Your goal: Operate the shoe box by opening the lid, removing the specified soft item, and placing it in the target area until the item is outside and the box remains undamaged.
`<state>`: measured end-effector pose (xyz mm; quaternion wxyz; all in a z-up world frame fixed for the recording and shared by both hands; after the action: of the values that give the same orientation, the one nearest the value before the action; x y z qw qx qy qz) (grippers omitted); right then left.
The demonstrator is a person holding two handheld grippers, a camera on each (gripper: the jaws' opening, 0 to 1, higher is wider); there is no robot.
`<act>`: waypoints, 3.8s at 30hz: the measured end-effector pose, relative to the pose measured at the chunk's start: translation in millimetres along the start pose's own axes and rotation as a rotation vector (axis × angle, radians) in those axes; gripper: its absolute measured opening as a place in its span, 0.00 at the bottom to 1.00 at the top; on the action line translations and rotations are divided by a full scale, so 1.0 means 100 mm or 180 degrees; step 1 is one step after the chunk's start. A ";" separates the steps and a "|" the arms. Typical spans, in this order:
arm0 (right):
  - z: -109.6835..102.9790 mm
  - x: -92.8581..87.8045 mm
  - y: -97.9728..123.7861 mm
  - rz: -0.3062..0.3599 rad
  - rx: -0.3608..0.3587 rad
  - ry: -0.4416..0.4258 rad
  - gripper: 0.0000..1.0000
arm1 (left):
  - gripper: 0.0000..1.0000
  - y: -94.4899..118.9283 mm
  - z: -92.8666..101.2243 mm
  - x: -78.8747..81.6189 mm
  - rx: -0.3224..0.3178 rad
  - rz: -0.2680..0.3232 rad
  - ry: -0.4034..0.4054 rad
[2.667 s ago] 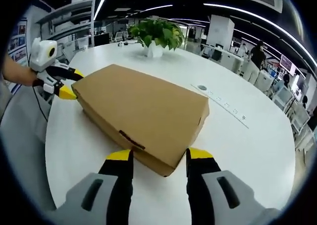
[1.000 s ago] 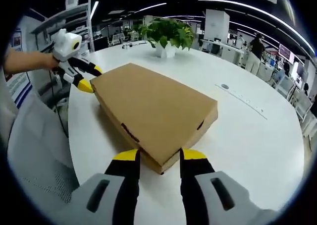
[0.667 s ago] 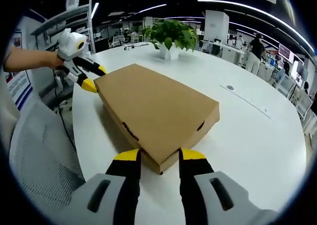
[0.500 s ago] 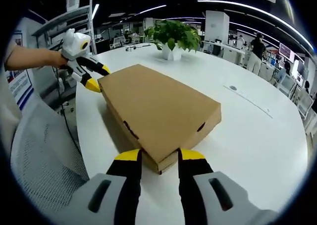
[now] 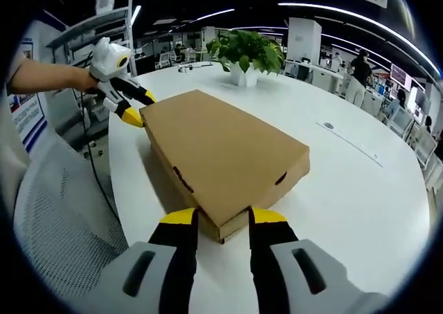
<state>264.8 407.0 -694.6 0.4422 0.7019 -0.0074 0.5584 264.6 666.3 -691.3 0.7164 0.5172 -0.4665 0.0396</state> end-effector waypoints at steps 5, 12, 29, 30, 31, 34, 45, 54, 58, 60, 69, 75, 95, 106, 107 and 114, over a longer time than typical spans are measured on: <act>0.00 0.00 0.01 0.0002 0.0000 0.0000 0.26 | 0.47 0.02 0.02 -0.02 -0.0009 0.0007 0.0043; -0.02 0.04 0.04 0.0049 -0.0006 0.0057 0.29 | 0.51 0.06 0.04 0.02 -0.0010 0.0123 0.0171; 0.01 0.42 0.28 0.0267 -0.0121 0.0133 0.34 | 0.60 0.32 0.08 0.34 -0.0001 0.0414 0.0187; 0.02 0.47 0.30 0.0304 -0.0128 0.0139 0.35 | 0.61 0.34 0.08 0.38 0.0000 0.0436 0.0170; 0.03 0.50 0.32 0.0329 -0.0133 0.0136 0.35 | 0.61 0.36 0.07 0.41 0.0005 0.0458 0.0159; 0.06 0.62 0.35 0.0396 -0.0155 0.0163 0.38 | 0.63 0.40 0.06 0.52 0.0019 0.0532 0.0142; 0.24 0.95 0.37 0.0571 -0.0244 0.0270 0.40 | 0.57 0.47 -0.16 0.85 0.0198 0.0775 0.0123; 0.40 1.13 0.34 0.0647 -0.0300 0.0347 0.40 | 0.38 0.46 -0.43 1.02 0.0427 0.0843 0.0051; 0.51 1.19 0.31 0.0654 -0.0347 0.0418 0.36 | 0.28 0.45 -0.58 1.08 0.0561 0.0839 0.0040; 0.54 1.23 0.30 0.0667 -0.0355 0.0407 0.36 | 0.24 0.44 -0.63 1.12 0.0597 0.0845 0.0043; 0.68 1.30 0.26 0.0687 -0.0466 0.0528 0.32 | 0.06 0.43 -0.85 1.20 0.0795 0.0837 0.0175; 0.84 1.24 0.26 0.0694 -0.0687 0.0601 0.16 | 0.05 0.40 -0.88 1.25 0.0772 0.0887 0.0300; 1.04 0.71 -0.06 0.0285 -0.0729 0.0417 0.05 | 0.04 0.22 -1.06 1.35 0.0797 0.0895 0.0388; 1.10 0.70 -0.26 0.0256 -0.0739 0.0252 0.02 | 0.04 0.11 -1.13 1.43 0.0745 0.0954 0.0470; 1.11 0.71 -0.27 0.0261 -0.0744 0.0241 0.02 | 0.04 0.09 -1.15 1.45 0.0745 0.0955 0.0474; 1.16 0.73 -0.30 0.0273 -0.0773 0.0169 0.01 | 0.05 -0.01 -1.22 1.48 0.0732 0.0965 0.0499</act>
<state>397.1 387.8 -653.1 0.4996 0.6272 -0.0933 0.5902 424.7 697.4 -590.2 0.6726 0.5148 -0.4742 0.2401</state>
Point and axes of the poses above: the point that each gripper's makers call its tool centre point, and the gripper's own axes: y roughly backward along the fingers, z roughly to its right, x roughly out of its top, the point moved 2 cm from there along y, roughly backward along the fingers, and after that the axes turned 2 degrees about -x, right-handed, at the moved point
